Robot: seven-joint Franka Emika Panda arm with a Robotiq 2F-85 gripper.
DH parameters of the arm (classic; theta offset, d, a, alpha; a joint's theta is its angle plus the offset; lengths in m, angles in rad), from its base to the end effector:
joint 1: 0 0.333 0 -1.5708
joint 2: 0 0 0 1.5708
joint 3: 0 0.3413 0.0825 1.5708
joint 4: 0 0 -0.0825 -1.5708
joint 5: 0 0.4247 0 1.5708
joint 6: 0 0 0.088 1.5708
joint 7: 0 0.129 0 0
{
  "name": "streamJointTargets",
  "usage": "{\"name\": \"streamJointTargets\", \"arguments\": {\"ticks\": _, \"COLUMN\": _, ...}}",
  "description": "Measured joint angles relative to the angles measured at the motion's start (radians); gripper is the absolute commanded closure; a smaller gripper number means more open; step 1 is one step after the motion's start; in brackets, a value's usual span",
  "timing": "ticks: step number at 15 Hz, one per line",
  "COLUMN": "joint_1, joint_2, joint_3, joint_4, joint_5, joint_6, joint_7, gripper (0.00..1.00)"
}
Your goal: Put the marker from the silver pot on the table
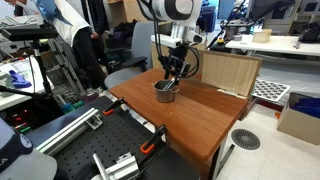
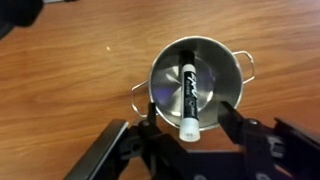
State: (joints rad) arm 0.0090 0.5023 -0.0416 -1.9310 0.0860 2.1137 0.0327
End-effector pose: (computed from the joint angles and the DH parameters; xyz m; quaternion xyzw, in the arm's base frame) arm 0.6187 -0.0146 0.1737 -0.9853 0.0590 0.1586 0.0225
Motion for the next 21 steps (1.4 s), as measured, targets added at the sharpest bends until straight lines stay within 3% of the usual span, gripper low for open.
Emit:
{"name": "streamJointTargets", "arguments": {"ticks": 2, "joint_1": 0.0, "joint_2": 0.018, "joint_3": 0.0, "joint_4": 0.02, "joint_5": -0.011, "joint_6": -0.007, "joint_7": 0.016, "gripper": 0.0}}
{"name": "streamJointTargets", "arguments": {"ticks": 3, "joint_1": 0.0, "joint_2": 0.026, "joint_3": 0.0, "joint_4": 0.028, "joint_5": -0.017, "joint_6": -0.011, "joint_7": 0.019, "gripper": 0.07}}
{"name": "streamJointTargets", "arguments": {"ticks": 4, "joint_1": 0.0, "joint_2": 0.032, "joint_3": 0.0, "joint_4": 0.035, "joint_5": -0.022, "joint_6": -0.016, "joint_7": 0.021, "gripper": 0.32}}
{"name": "streamJointTargets", "arguments": {"ticks": 6, "joint_1": 0.0, "joint_2": 0.04, "joint_3": 0.0, "joint_4": 0.048, "joint_5": -0.029, "joint_6": -0.032, "joint_7": 0.022, "gripper": 0.34}}
{"name": "streamJointTargets", "arguments": {"ticks": 14, "joint_1": 0.0, "joint_2": 0.05, "joint_3": -0.003, "joint_4": 0.074, "joint_5": -0.073, "joint_6": -0.077, "joint_7": 0.023, "gripper": 0.95}}
{"name": "streamJointTargets", "arguments": {"ticks": 21, "joint_1": 0.001, "joint_2": 0.055, "joint_3": 0.001, "joint_4": 0.102, "joint_5": -0.076, "joint_6": -0.099, "joint_7": 0.037, "gripper": 0.95}}
